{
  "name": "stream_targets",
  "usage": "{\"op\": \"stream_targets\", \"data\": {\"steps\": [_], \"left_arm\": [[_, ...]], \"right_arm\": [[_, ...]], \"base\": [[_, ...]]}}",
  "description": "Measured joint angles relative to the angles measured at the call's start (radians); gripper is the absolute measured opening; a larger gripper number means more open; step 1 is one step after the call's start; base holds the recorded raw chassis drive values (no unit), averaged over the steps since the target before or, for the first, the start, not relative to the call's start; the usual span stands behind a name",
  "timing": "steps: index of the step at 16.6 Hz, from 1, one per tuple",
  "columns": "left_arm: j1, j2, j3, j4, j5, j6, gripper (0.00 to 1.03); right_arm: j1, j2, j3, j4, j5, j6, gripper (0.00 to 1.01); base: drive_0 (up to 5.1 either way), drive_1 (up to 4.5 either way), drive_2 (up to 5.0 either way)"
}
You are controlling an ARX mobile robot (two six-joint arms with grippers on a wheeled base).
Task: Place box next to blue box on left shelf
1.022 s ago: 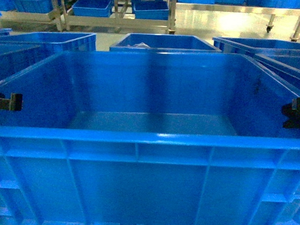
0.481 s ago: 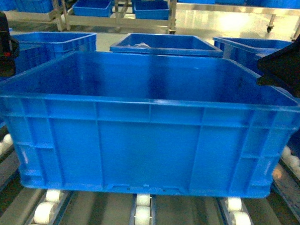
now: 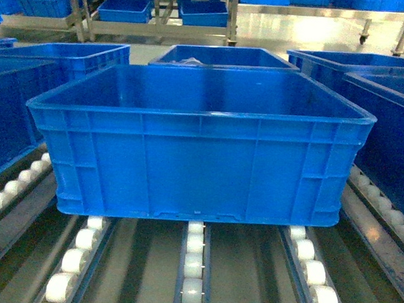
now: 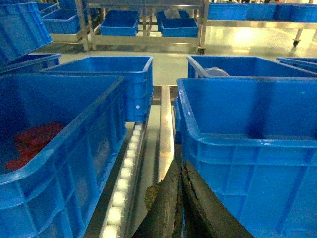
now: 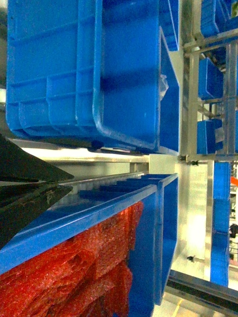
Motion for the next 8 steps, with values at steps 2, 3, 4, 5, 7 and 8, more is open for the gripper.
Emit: {"op": "stream_targets", "data": {"steps": [2, 3, 4, 5, 7, 8], "left_arm": [[-0.005, -0.106, -0.053, -0.047, 0.01, -0.001, 0.02], [-0.005, -0.151, -0.076, -0.076, 0.009, -0.001, 0.02], [-0.003, -0.203, -0.094, -0.106, 0.008, -0.001, 0.02], [-0.004, -0.226, -0.127, -0.065, 0.01, -0.001, 0.02], [-0.004, -0.292, -0.163, -0.158, 0.01, -0.001, 0.02], [-0.004, -0.356, -0.163, -0.182, 0.01, -0.001, 0.02]], "right_arm": [[-0.056, -0.109, -0.055, -0.045, -0.08, -0.001, 0.02], [-0.091, -0.153, -0.076, -0.073, -0.084, 0.0, 0.02], [-0.092, -0.206, -0.097, -0.103, -0.091, 0.0, 0.02], [-0.087, -0.229, -0.127, -0.063, -0.094, 0.0, 0.02], [-0.087, -0.299, -0.169, -0.155, -0.094, 0.0, 0.02], [-0.087, -0.368, -0.169, -0.185, -0.094, 0.0, 0.02]], "base": [[0.0, 0.0, 0.0], [0.0, 0.0, 0.0], [0.0, 0.0, 0.0], [0.0, 0.0, 0.0], [0.0, 0.0, 0.0], [0.0, 0.0, 0.0]]}}
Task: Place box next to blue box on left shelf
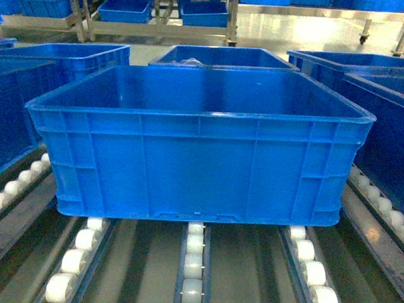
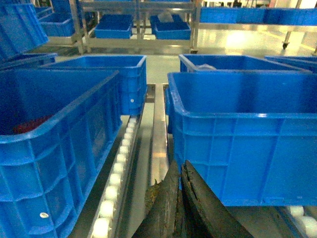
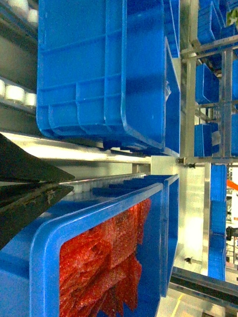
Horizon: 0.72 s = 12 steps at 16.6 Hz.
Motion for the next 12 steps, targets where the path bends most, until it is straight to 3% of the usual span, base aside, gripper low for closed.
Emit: {"op": "stream_targets", "data": {"steps": [8, 12], "left_arm": [[0.0, -0.351, -0.001, -0.327, 0.0, 0.0, 0.02], [0.0, -0.402, -0.001, -0.378, 0.0, 0.0, 0.02]], "right_arm": [[0.0, -0.347, -0.001, -0.324, 0.0, 0.0, 0.02], [0.0, -0.398, -0.001, -0.377, 0.0, 0.0, 0.02]], "base": [[0.0, 0.0, 0.0], [0.0, 0.0, 0.0]]}}
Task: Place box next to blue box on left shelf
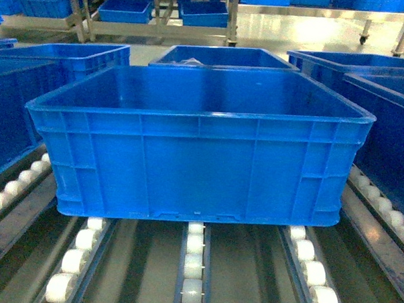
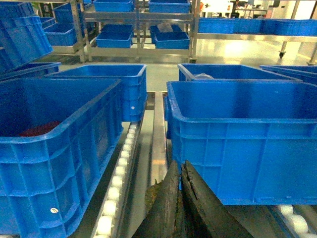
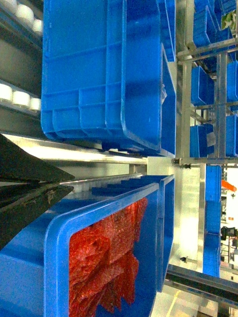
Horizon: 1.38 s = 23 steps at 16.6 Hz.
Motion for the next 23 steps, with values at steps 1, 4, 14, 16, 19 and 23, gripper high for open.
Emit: {"op": "stream_targets", "data": {"steps": [1, 4, 14, 16, 19, 23], "left_arm": [[0.0, -0.018, 0.0, -0.019, 0.0, 0.0, 0.02], [0.0, -0.079, 0.0, -0.079, 0.0, 0.0, 0.02], [0.0, -0.288, 0.0, -0.306, 0.0, 0.0, 0.19], [0.0, -0.288, 0.0, -0.306, 0.0, 0.0, 0.45], [0.0, -0.288, 0.0, -0.306, 0.0, 0.0, 0.85], [0.0, -0.288, 0.0, -0.306, 0.0, 0.0, 0.98]], "right_arm": [[0.0, -0.019, 0.0, -0.018, 0.0, 0.0, 0.02], [0.0, -0.081, 0.0, -0.082, 0.0, 0.0, 0.02], [0.0, -0.299, 0.0, -0.31, 0.0, -0.001, 0.18], [0.0, -0.299, 0.0, -0.31, 0.0, -0.001, 0.44], [0.0, -0.299, 0.0, -0.31, 0.0, -0.001, 0.86], [0.0, -0.299, 0.0, -0.31, 0.0, -0.001, 0.98]], "base": [[0.0, 0.0, 0.0], [0.0, 0.0, 0.0], [0.0, 0.0, 0.0], [0.0, 0.0, 0.0], [0.0, 0.0, 0.0], [0.0, 0.0, 0.0]]}}
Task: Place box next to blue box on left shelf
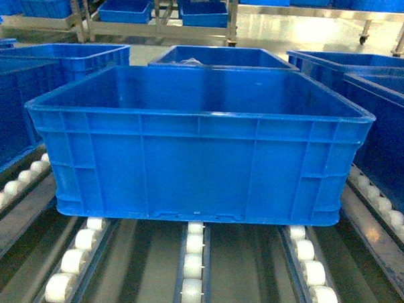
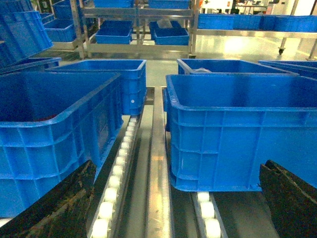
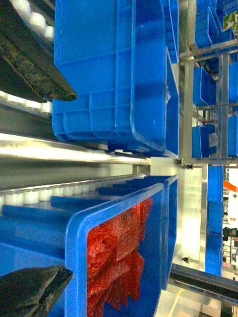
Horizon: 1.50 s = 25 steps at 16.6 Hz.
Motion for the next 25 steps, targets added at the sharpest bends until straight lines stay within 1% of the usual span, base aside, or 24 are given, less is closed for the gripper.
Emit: {"op": "stream_targets", "data": {"steps": [25], "left_arm": [[0.0, 0.0, 0.0, 0.0, 0.0, 0.0, 0.98]], "right_arm": [[0.0, 0.0, 0.0, 0.0, 0.0, 0.0, 0.98]], "base": [[0.0, 0.0, 0.0]]}}
